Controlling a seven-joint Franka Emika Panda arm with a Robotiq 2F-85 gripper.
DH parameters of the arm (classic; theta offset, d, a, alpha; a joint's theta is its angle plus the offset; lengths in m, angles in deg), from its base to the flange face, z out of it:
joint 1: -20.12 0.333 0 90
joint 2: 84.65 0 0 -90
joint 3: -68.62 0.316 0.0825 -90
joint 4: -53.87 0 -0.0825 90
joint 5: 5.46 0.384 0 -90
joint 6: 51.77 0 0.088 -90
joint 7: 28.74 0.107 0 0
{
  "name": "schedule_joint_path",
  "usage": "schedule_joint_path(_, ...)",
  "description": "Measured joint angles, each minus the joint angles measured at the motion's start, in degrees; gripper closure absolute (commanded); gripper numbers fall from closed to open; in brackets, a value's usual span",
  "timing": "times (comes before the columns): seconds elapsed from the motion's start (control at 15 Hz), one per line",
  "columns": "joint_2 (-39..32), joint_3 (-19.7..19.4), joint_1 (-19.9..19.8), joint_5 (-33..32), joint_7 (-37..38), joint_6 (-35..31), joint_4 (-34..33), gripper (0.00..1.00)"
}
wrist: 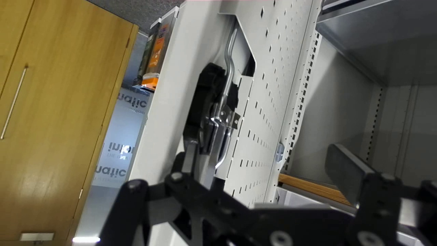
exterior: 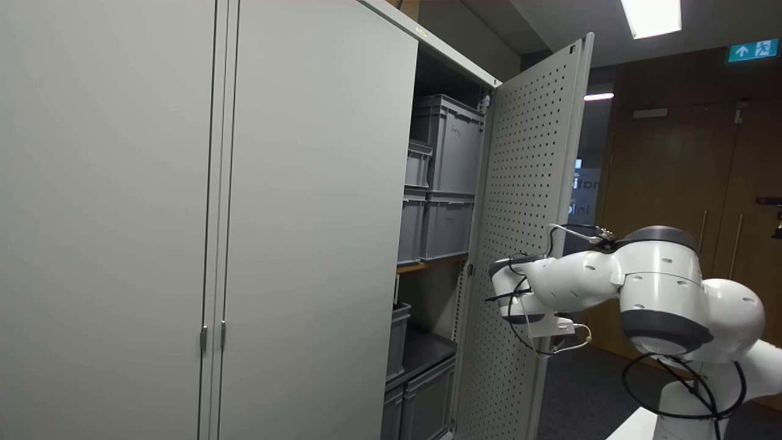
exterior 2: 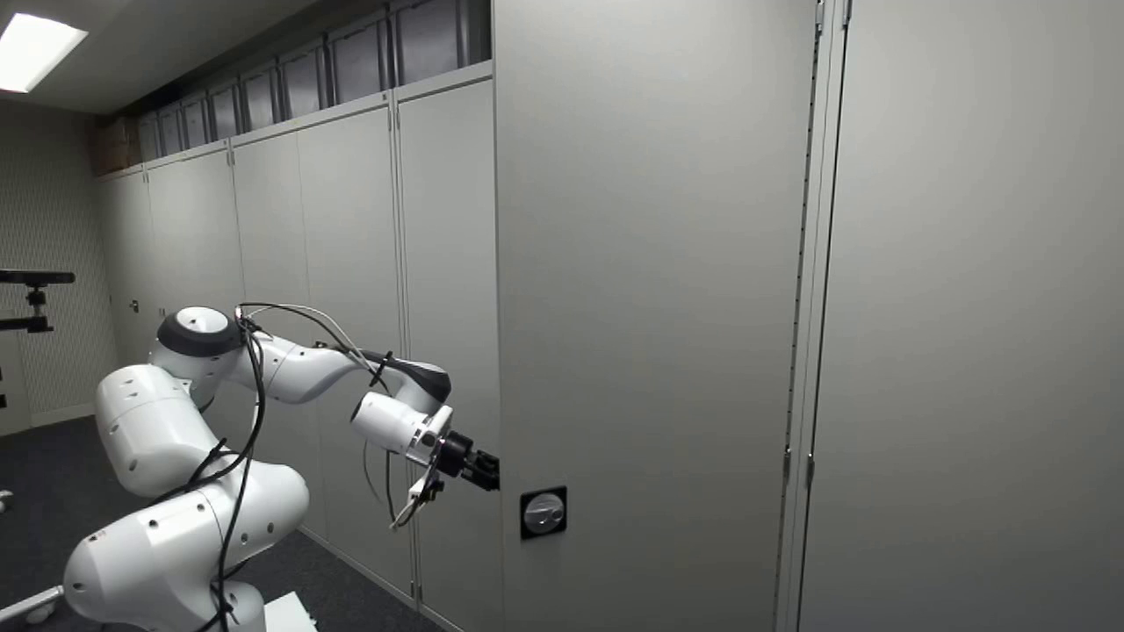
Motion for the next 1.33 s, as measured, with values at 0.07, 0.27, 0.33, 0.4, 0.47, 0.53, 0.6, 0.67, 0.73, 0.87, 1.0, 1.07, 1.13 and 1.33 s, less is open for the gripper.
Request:
schedule_joint_path(0.07,0.0,-0.2,-0.1,0.0,0.1,0.0,0.5,0.00)
schedule_joint_path(0.27,0.0,-0.6,-0.8,0.0,0.3,0.0,1.8,0.00)
schedule_joint_path(0.33,0.0,-0.7,-1.1,0.0,0.4,0.0,2.3,0.00)
schedule_joint_path(0.4,0.0,-0.8,-1.4,0.0,0.5,0.0,2.8,0.00)
schedule_joint_path(0.47,0.0,-0.8,-1.6,0.0,0.7,0.0,3.4,0.00)
schedule_joint_path(0.53,0.0,-0.9,-1.8,0.0,1.0,0.0,4.0,0.00)
schedule_joint_path(0.6,0.0,-0.9,-2.1,0.0,1.3,0.0,4.6,0.00)
schedule_joint_path(0.67,0.0,-0.9,-2.4,0.0,1.6,0.0,5.2,0.00)
schedule_joint_path(0.73,0.0,-0.9,-2.7,0.0,1.9,0.0,5.7,0.00)
schedule_joint_path(0.87,0.0,-1.0,-3.4,0.0,2.2,0.0,6.7,0.00)
schedule_joint_path(1.0,0.0,-1.0,-4.3,0.0,2.4,0.0,7.6,0.00)
schedule_joint_path(1.07,-0.1,-1.1,-4.7,0.0,2.4,0.0,8.0,0.00)
schedule_joint_path(1.13,-0.1,-1.2,-5.0,0.0,2.4,0.0,8.3,0.00)
schedule_joint_path(1.33,-0.2,-1.2,-4.9,0.0,2.4,0.1,8.5,0.00)
